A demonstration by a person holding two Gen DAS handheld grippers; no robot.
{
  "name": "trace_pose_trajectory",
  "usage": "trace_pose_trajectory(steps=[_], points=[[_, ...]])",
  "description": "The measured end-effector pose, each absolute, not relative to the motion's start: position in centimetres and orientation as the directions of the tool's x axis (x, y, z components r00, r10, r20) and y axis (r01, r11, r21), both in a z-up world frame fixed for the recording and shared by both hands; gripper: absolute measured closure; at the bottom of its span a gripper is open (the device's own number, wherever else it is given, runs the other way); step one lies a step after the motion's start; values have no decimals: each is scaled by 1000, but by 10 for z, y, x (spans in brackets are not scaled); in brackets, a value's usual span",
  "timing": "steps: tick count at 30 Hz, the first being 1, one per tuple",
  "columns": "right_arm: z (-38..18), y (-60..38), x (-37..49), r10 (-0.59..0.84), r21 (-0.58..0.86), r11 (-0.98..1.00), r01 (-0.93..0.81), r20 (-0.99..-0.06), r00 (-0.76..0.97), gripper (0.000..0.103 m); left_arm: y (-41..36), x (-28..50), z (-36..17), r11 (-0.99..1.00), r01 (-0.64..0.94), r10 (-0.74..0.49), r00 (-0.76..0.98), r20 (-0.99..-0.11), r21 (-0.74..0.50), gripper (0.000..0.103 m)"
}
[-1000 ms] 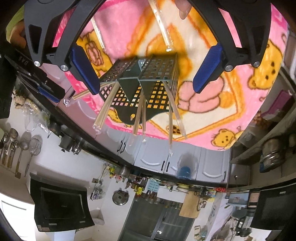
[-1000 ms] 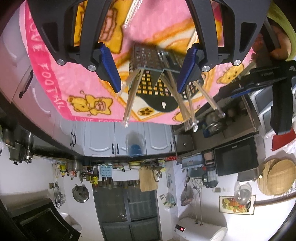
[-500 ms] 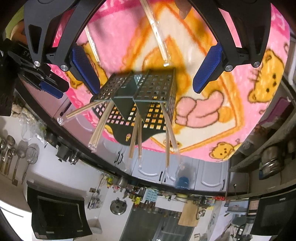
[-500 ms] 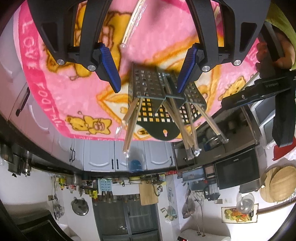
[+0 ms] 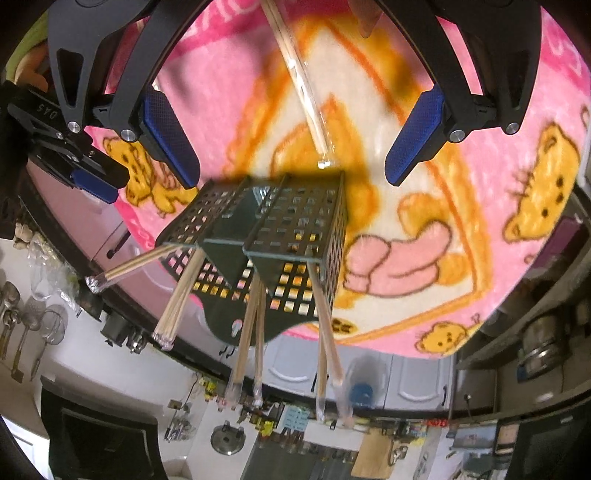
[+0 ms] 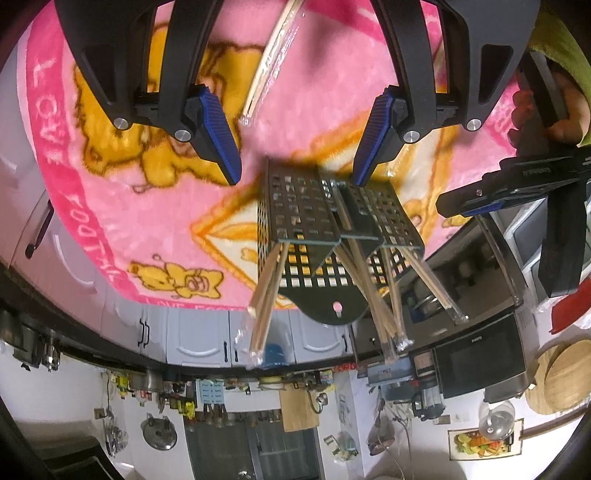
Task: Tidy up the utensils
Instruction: 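Move both tools toward the last wrapped chopsticks beside the caddy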
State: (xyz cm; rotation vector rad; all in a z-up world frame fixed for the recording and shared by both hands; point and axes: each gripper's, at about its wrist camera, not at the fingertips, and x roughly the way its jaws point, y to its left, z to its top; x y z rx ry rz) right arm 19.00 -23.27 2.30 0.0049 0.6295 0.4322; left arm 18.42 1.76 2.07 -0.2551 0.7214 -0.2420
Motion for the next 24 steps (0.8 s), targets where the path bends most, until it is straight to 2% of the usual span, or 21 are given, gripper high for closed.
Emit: trace_pose_trajectory(steps=[20,24], points=[[-23,-236,222,368,165,919,-359,-687,627,42,9,214,-33,930,99,-340,602,-723,-355,11],[-35,-237,232,344,162,928,-336,-722,600,42,9,222,-41,932,80,-330,590,-737,-354,17]])
